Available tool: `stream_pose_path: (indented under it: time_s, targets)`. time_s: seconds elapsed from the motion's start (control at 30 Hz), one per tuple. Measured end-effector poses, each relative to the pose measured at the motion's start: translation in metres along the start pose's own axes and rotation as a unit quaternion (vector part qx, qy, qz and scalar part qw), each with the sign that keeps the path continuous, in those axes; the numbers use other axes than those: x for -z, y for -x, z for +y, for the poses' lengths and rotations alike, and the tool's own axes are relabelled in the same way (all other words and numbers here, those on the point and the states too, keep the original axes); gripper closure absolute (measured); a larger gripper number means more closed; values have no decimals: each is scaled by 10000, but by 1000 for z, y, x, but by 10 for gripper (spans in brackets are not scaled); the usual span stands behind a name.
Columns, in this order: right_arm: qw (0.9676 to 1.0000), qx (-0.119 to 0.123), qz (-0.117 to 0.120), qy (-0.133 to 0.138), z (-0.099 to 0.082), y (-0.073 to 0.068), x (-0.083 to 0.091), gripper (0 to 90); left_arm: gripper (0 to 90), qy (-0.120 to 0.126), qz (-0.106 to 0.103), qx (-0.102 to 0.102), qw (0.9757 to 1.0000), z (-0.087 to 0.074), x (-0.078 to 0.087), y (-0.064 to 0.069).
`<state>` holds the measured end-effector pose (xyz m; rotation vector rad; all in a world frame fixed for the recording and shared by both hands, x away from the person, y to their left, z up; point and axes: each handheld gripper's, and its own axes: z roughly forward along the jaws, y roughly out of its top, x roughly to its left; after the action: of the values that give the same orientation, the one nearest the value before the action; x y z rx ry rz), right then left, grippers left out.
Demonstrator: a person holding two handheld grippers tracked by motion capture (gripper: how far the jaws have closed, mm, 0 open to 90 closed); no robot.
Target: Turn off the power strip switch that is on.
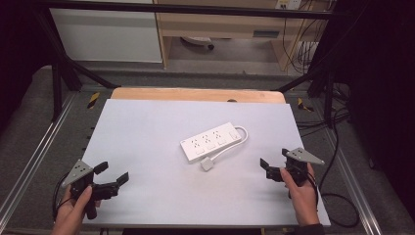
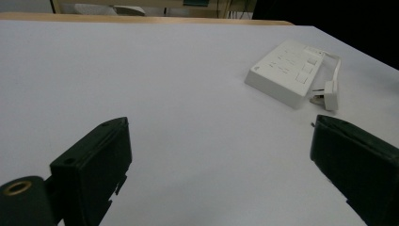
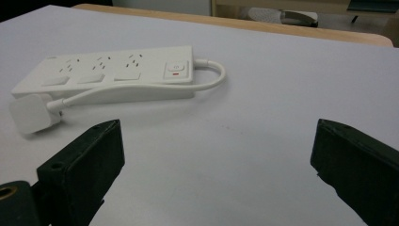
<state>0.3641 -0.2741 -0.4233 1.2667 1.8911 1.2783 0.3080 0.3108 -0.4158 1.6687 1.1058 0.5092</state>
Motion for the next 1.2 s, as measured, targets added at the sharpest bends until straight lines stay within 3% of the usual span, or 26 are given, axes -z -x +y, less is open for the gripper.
stream_pose_path:
  time_s: [0.3, 0.5, 0.97, 1.2]
  targets:
    - [9998, -104, 145, 134, 5, -6, 2, 40, 58, -6, -74, -20, 10000, 0, 0, 0]
    - [9996, 42, 178, 228, 9, -12, 5, 49, 58, -10, -99, -35, 9999, 0, 0, 2]
    - [9994, 248, 240, 95, 26, -28, 0, 31, 58, -74, -118, -100, 9999, -1, 0, 2]
    - [9992, 206, 336, 70, 40, -26, -3, 31, 59, -119, -106, -94, 9998, -2, -1, 2]
